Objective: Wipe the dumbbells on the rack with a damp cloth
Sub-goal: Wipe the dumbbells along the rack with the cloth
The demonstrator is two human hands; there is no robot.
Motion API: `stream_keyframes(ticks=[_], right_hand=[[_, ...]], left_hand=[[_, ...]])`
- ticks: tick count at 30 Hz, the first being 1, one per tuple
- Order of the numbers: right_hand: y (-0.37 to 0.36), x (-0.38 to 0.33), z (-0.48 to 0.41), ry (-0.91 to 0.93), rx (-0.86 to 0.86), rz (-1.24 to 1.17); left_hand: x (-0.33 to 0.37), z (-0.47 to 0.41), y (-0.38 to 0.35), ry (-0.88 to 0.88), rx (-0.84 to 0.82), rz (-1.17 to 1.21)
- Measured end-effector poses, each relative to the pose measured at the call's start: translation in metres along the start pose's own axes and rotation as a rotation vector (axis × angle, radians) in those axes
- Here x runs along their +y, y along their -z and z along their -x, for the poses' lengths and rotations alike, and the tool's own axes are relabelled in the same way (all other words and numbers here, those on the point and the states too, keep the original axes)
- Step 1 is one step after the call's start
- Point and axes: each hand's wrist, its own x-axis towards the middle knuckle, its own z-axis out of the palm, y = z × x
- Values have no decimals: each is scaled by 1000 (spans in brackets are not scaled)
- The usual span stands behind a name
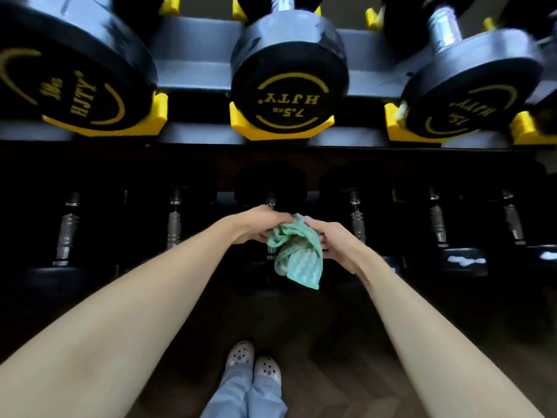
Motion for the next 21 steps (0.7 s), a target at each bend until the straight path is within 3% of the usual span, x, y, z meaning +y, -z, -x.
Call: stream_keyframes(ticks=[5,10,15,18,21], right_hand=[[36,20,58,86,-42,-115],[88,50,101,22,49,-69],[130,74,121,116,402,156],[150,87,125,177,631,252],[163,98,116,132,701,341]], left_hand=[[29,17,-47,-105,-48,27],[44,21,-92,-218,10,-115],[59,16,-142,-283,12,1],[72,4,-174,-330,161,-154],[84,-8,-194,-371,246,-340]])
